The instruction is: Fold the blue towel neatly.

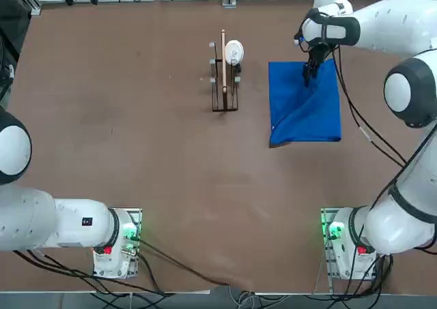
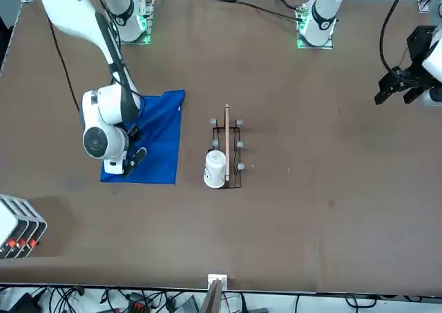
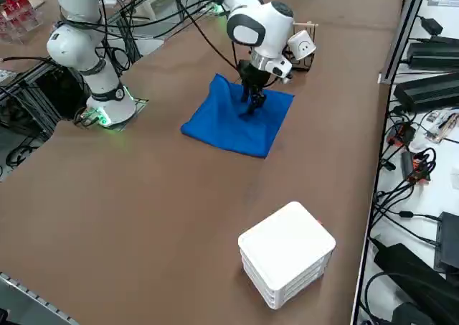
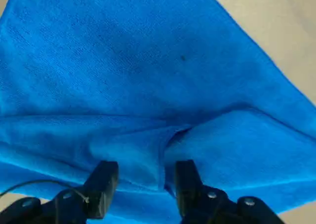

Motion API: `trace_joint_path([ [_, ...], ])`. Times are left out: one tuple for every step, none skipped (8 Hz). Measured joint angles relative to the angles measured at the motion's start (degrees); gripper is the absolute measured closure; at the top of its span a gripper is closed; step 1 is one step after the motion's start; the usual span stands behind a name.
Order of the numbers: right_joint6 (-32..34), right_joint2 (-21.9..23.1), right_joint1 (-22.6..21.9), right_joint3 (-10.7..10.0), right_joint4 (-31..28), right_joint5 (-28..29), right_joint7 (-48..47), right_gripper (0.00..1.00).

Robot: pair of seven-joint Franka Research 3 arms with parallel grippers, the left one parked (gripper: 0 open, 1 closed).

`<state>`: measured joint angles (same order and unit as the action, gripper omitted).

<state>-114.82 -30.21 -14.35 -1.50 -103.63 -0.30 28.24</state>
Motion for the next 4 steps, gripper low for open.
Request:
trace_joint_path([
  [0.0, -0.4, 0.0, 0.0, -0.1, 0.5, 0.0, 0.3],
  [0.0, -0.7, 0.0, 0.0, -0.2, 1.0, 0.1, 0.3],
  [0.0, -0.9, 0.1, 0.0, -0.3, 1.1, 0.1, 0.3],
  [0.0, -0.9, 0.2, 0.0, -0.3, 1.1, 0.2, 0.3],
])
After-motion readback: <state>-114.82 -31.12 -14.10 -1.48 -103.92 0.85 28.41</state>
